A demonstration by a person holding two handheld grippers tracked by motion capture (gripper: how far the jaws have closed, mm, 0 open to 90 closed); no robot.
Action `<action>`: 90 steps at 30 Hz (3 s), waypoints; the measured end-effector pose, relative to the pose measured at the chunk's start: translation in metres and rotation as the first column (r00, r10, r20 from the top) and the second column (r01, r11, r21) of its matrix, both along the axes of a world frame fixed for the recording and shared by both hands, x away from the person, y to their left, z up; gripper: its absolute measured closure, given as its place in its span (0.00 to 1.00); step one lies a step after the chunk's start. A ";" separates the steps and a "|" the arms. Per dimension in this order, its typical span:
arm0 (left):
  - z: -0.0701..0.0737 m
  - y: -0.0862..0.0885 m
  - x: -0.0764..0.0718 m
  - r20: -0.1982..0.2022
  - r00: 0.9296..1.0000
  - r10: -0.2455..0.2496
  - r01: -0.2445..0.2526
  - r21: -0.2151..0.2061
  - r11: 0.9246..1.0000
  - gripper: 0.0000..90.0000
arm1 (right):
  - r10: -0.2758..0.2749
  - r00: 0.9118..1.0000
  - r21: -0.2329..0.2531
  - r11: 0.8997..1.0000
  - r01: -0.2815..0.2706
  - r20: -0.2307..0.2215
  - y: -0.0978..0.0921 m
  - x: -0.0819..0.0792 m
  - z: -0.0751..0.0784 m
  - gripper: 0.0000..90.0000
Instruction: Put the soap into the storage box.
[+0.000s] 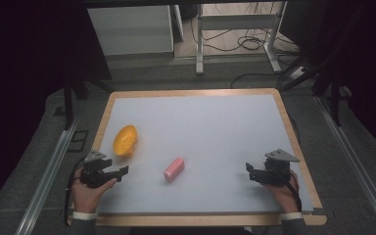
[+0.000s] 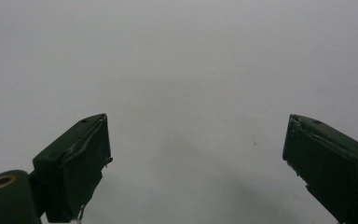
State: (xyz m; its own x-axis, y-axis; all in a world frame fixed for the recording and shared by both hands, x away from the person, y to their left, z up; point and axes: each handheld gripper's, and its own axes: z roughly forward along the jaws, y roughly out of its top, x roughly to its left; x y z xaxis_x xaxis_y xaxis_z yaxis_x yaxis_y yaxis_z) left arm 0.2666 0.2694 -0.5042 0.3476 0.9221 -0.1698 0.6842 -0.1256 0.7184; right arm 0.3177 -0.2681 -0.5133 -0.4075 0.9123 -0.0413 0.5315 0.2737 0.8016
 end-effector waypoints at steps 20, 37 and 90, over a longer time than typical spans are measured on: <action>0.036 -0.005 -0.002 0.035 0.999 -0.013 0.014 -0.025 1.000 0.27 | -0.015 1.000 0.009 1.000 0.015 0.015 -0.011 -0.005 0.006 0.09; 0.050 -0.035 0.009 0.025 0.996 -0.087 0.086 0.023 0.996 0.26 | -0.024 1.000 0.016 1.000 0.024 0.018 -0.014 -0.006 0.007 0.09; 0.050 -0.107 0.027 -0.025 0.964 -0.264 0.265 0.084 0.960 0.24 | -0.034 0.999 -0.010 0.999 0.034 0.010 -0.016 -0.006 0.005 0.09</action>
